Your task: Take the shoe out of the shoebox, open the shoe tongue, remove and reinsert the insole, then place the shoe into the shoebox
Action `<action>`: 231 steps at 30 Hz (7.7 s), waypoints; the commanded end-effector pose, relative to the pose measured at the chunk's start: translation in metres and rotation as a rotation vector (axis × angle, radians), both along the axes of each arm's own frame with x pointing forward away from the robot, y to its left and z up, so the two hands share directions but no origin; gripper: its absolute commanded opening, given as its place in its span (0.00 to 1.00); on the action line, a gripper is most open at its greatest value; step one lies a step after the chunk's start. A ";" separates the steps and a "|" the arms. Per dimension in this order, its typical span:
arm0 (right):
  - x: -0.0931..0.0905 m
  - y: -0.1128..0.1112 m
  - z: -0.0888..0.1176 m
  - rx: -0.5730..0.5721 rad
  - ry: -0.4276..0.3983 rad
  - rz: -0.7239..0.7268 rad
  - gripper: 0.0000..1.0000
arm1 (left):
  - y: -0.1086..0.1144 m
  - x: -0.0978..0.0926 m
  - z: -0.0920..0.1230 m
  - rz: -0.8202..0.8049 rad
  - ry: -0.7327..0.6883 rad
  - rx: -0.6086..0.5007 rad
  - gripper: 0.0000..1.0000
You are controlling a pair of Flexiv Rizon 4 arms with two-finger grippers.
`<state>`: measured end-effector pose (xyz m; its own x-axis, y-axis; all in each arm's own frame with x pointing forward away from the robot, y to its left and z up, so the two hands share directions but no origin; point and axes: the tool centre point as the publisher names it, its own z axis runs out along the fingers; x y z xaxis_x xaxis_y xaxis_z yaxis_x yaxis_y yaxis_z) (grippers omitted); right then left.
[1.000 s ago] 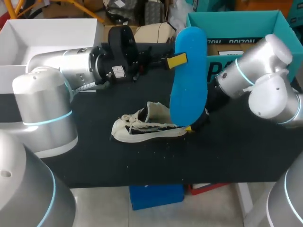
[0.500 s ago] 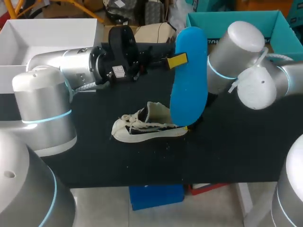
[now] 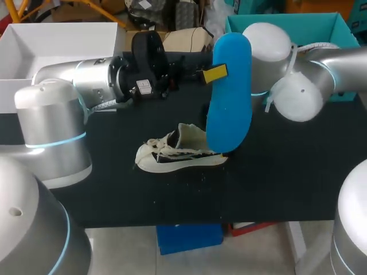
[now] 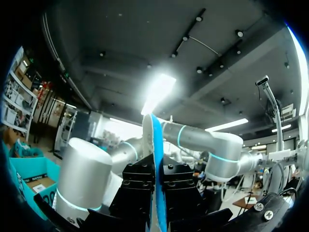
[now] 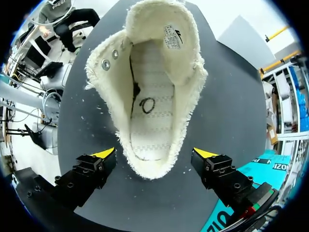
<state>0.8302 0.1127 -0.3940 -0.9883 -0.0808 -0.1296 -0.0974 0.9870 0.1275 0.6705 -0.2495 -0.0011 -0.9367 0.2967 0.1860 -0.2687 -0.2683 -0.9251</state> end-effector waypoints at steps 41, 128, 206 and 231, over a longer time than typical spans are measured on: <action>-0.002 0.004 -0.015 0.516 0.086 0.017 1.00 | 0.000 0.000 -0.001 -0.001 -0.001 0.000 0.00; 0.037 0.041 0.033 -0.091 0.037 0.024 1.00 | 0.000 0.000 -0.001 -0.001 -0.001 0.000 0.00; 0.053 0.028 0.154 0.093 0.048 -0.854 0.00 | 0.000 0.000 -0.001 -0.001 -0.001 0.000 0.00; 0.061 0.060 0.128 0.113 -0.004 -1.630 0.00 | 0.000 0.000 -0.001 -0.001 -0.001 0.000 0.00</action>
